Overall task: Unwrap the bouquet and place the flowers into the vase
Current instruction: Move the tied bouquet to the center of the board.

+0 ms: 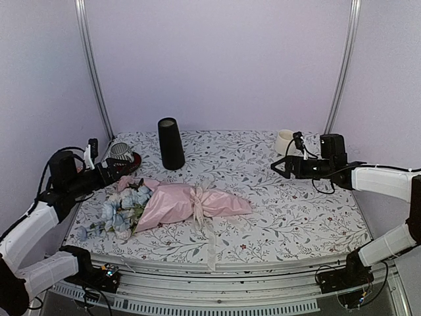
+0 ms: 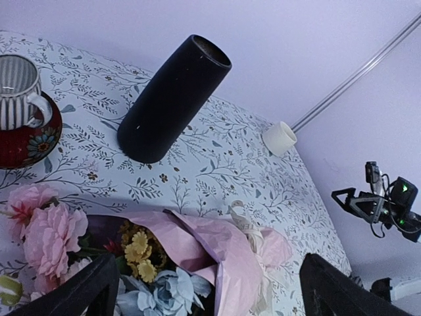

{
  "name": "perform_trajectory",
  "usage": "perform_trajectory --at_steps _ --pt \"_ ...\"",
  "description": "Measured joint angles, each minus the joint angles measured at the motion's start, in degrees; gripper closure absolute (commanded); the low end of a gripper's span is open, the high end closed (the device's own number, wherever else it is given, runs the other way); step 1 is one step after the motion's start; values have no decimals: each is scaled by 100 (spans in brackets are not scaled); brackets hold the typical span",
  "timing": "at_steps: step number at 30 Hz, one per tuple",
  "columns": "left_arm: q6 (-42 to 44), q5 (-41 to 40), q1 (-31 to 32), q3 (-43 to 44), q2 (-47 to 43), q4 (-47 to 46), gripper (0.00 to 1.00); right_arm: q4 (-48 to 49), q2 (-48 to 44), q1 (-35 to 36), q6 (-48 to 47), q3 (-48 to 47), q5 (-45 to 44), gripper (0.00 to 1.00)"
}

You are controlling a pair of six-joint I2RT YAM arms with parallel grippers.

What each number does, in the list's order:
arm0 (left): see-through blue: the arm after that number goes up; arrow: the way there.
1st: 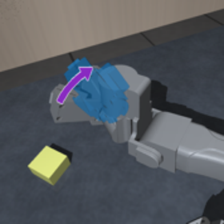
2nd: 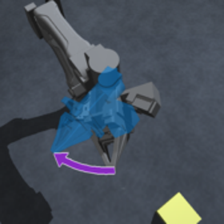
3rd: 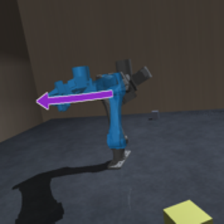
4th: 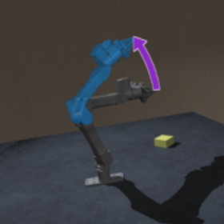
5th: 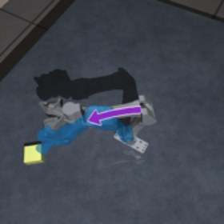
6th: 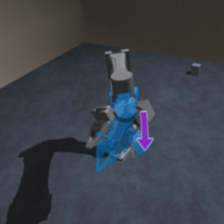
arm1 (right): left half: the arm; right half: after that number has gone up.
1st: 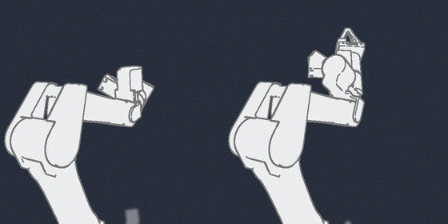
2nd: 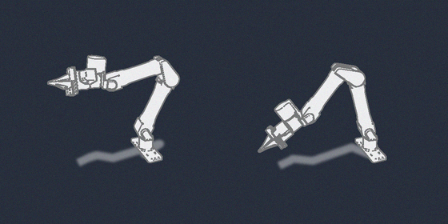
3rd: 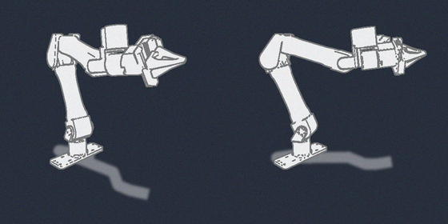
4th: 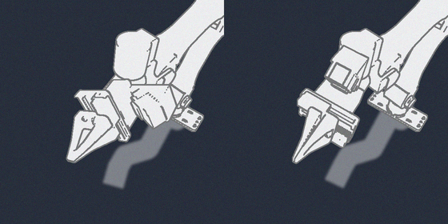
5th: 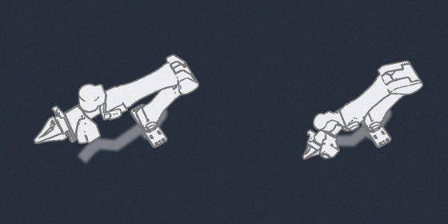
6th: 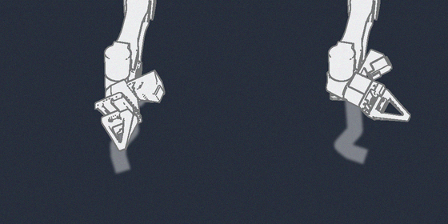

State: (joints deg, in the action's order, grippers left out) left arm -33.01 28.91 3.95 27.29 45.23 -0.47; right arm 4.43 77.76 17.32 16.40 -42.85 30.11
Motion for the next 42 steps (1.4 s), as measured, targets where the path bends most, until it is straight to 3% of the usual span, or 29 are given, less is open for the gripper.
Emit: perform_trajectory --at_steps 5,14,20,26,34,42 --pt "7 46 42 13 -122 0 2 20 -94 647 -227 -140 -461 1" --pt "101 46 55 181 -236 17 2 498 -474 693 -490 -57 -699 1" --pt "192 42 57 195 -363 81 2 472 136 793 -859 -221 -271 1" --pt "302 2 57 192 -437 197 2 363 595 1480 -1390 -525 -197 1" --pt "326 -28 57 192 -446 214 2 -166 1515 2411 -2400 -1405 -581 1" --pt "328 -50 57 192 -446 216 2 -931 2343 2872 -3178 -2052 -903 1"
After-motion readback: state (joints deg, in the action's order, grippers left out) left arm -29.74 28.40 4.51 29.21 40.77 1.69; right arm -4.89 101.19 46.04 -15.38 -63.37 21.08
